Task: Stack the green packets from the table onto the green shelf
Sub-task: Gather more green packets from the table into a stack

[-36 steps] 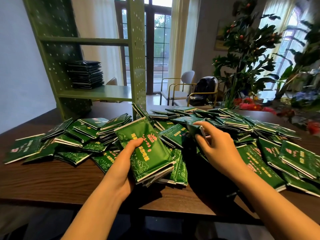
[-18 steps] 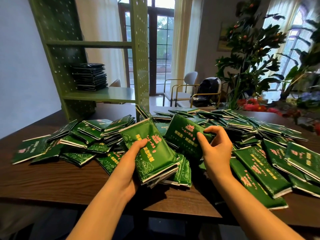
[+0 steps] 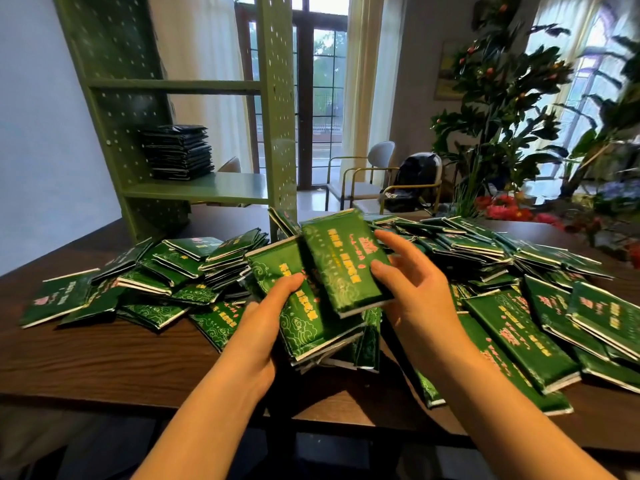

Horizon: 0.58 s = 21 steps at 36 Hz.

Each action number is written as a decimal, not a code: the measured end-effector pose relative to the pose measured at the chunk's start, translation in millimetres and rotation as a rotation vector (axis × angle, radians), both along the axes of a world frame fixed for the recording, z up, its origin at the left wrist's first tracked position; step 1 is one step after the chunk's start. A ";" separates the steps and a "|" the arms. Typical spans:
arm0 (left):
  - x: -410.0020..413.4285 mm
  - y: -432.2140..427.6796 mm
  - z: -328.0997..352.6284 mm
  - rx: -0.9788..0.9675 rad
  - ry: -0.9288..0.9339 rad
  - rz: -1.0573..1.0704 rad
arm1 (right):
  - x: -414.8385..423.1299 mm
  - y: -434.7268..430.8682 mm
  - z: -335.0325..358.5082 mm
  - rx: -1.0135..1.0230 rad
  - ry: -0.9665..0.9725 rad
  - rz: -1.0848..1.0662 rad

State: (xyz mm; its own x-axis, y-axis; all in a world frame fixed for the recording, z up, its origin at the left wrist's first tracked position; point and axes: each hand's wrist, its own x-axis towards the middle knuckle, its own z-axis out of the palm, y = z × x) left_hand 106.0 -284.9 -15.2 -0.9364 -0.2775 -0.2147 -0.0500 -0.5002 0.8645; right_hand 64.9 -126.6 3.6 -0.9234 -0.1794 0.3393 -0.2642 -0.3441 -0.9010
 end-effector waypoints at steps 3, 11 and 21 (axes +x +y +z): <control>-2.0 -0.3 -1.5 0.013 -0.003 0.059 | 7.9 -6.2 -2.2 0.105 0.075 0.003; 2.1 10.0 -1.7 0.082 0.102 -0.038 | 17.4 -21.7 -8.4 0.215 0.196 -0.083; 1.7 0.8 -7.7 0.058 0.069 -0.086 | 14.8 -17.4 -9.3 0.554 0.395 -0.134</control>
State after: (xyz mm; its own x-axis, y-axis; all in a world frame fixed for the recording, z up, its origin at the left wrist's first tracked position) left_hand 107.6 -284.1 -22.9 -0.9694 -0.1842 -0.1621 -0.0362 -0.5460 0.8370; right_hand 79.7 -143.9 -5.6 -0.7756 -0.3163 0.5463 -0.6171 0.1974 -0.7618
